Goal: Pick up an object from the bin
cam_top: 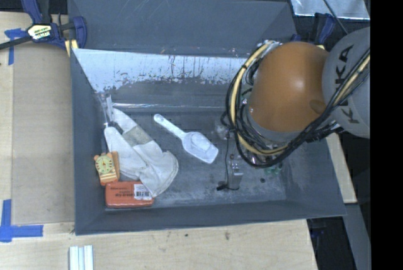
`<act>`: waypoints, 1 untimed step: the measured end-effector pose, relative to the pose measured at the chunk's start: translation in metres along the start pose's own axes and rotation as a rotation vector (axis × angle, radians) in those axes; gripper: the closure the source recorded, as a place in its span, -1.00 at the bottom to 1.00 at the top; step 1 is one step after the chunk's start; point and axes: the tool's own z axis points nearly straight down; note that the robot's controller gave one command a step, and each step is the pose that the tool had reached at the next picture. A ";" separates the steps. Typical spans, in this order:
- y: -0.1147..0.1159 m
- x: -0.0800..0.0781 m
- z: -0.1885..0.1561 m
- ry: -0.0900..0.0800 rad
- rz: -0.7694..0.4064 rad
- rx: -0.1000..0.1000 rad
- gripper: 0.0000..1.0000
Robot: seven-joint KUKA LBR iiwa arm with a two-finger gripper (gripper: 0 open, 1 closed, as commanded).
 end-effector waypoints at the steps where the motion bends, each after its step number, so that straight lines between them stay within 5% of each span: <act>1: 0.000 -0.002 -0.004 -0.009 0.002 -0.001 -1.00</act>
Offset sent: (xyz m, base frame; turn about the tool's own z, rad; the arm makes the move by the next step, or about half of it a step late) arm 0.0441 0.0335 -0.1180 0.0809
